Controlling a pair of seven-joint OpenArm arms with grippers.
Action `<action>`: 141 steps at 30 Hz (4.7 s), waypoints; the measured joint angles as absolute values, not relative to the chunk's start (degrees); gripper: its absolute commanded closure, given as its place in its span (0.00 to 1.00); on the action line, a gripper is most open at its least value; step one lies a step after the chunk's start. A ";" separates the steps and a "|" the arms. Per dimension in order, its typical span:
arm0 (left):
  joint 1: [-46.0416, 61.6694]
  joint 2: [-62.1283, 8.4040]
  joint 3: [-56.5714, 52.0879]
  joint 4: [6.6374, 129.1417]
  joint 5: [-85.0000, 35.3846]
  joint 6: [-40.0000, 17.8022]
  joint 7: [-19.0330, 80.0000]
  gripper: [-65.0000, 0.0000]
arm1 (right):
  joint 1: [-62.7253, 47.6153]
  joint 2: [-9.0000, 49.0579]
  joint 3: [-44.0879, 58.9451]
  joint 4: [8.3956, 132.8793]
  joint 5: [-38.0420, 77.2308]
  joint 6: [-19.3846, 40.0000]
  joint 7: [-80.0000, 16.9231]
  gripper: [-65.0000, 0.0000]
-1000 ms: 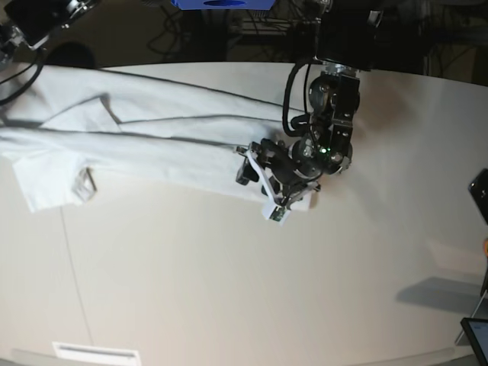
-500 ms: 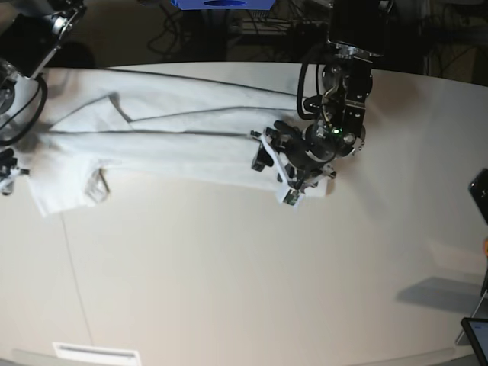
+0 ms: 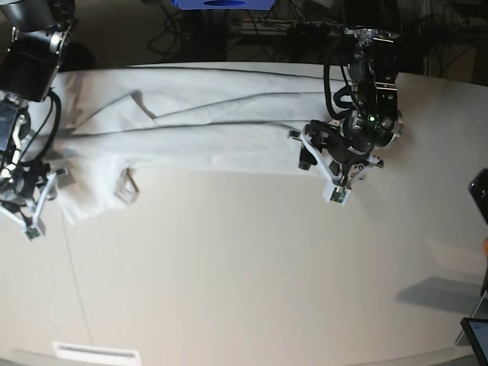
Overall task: Fold the T-shirt properly
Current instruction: 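Lower the right gripper onto the shirt's sleeve end and grasp it, then pull the sleeve end with the right gripper to straighten the folded strip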
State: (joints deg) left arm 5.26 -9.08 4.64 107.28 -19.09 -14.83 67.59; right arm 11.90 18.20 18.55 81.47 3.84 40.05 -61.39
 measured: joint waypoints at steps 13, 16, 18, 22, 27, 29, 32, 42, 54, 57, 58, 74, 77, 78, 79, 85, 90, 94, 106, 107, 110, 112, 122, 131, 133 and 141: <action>5.58 -8.95 5.04 109.14 -19.27 -14.83 67.53 0.48 | 17.45 17.93 15.22 76.60 3.90 40.07 -62.63 0.54; 5.52 -8.82 4.91 109.14 -19.11 -14.83 67.66 0.48 | 20.99 17.93 15.14 70.39 3.92 39.94 -61.52 0.54; 5.54 -8.58 4.91 109.14 -19.25 -14.83 67.66 0.48 | 21.28 17.91 15.14 69.36 4.10 39.90 -60.23 0.54; 5.52 -8.60 4.91 109.12 -19.27 -14.83 67.70 0.48 | 21.26 16.10 15.14 68.79 3.44 39.88 -60.88 0.54; 5.23 -8.93 4.89 109.12 -19.27 -14.83 67.70 0.48 | 21.26 13.78 15.09 68.77 4.03 40.05 -60.47 0.54; 5.13 -8.93 4.91 109.12 -19.27 -14.85 67.70 0.48 | 21.56 13.85 15.11 67.29 4.08 40.05 -59.94 0.54; 5.17 -8.93 4.86 109.12 -19.25 -14.83 67.68 0.48 | 22.24 13.91 15.14 63.37 3.75 39.90 -58.30 0.55; 5.21 -8.93 4.86 109.10 -19.27 -14.83 67.70 0.48 | 23.49 14.55 15.29 58.15 4.29 39.79 -53.01 0.75; 4.62 -8.93 4.71 109.03 -19.27 -14.83 67.72 0.48 | 20.97 13.87 15.55 67.07 3.68 39.97 -62.35 1.00; 3.84 -9.02 4.60 109.01 -19.07 -14.83 67.55 0.48 | 19.75 14.00 15.62 75.16 3.31 39.79 -67.55 1.00; 3.86 -8.97 4.62 109.01 -19.07 -14.83 67.59 0.48 | 19.79 14.04 15.62 77.56 3.38 39.88 -68.51 1.00; -3.09 -8.93 -4.56 108.84 -18.65 -14.85 73.65 0.48 | 8.14 13.91 15.62 104.68 4.08 39.94 -77.06 1.00; -4.19 -8.80 -5.58 108.84 -19.42 -14.85 74.15 0.48 | 4.69 13.91 15.62 107.81 4.27 39.92 -76.88 1.00; -4.38 -8.78 -6.11 108.84 -19.03 -14.87 74.22 0.48 | 3.09 13.89 15.62 109.19 4.16 39.97 -76.97 1.00; -4.60 -8.88 -6.44 108.84 -18.79 -14.85 74.35 0.48 | 1.41 13.89 15.62 110.72 4.16 39.94 -77.08 1.00; -4.78 -8.93 -6.35 107.96 -18.90 -14.87 74.17 0.48 | -3.62 13.93 15.62 112.99 4.27 40.03 -76.42 1.00; -4.58 -10.20 -6.39 102.87 -18.33 -14.85 74.13 0.48 | -8.49 13.65 17.32 113.06 9.52 40.16 -75.35 1.00; -4.60 -11.57 -6.39 101.97 -18.98 -14.87 74.08 0.48 | -11.77 13.93 23.09 113.36 10.90 40.01 -75.11 1.00; -4.73 -11.57 -6.04 101.86 -18.87 -14.85 74.11 0.48 | -24.82 15.68 34.15 113.36 34.72 39.88 -74.98 1.00; -4.73 -11.55 -6.00 101.86 -18.85 -14.85 74.08 0.48 | -25.52 15.70 34.63 113.36 35.94 39.90 -75.00 1.00; -4.71 -11.60 -6.15 101.86 -18.85 -14.87 73.95 0.48 | -27.79 16.84 35.14 113.36 37.34 39.90 -75.09 1.00; -4.73 -11.60 -6.24 101.86 -18.85 -14.85 73.93 0.48 | -28.75 17.02 35.16 113.36 37.34 39.90 -74.65 1.00; -4.73 -11.62 -6.15 101.86 -18.90 -14.87 73.93 0.48 | -31.81 18.24 34.85 113.30 37.17 39.90 -74.96 1.00; -4.71 -11.60 -6.02 101.82 -19.07 -14.90 73.93 0.48 | -28.29 18.02 30.57 113.08 36.84 39.90 -75.64 0.95; -4.71 -11.62 -6.04 101.82 -19.07 -14.87 73.91 0.48 | -28.29 18.09 29.54 112.03 36.97 39.90 -75.48 0.83; -4.47 -11.35 -5.96 101.91 -19.09 -14.92 73.93 0.48 | -29.04 17.82 32.69 110.45 37.82 36.38 -75.53 0.58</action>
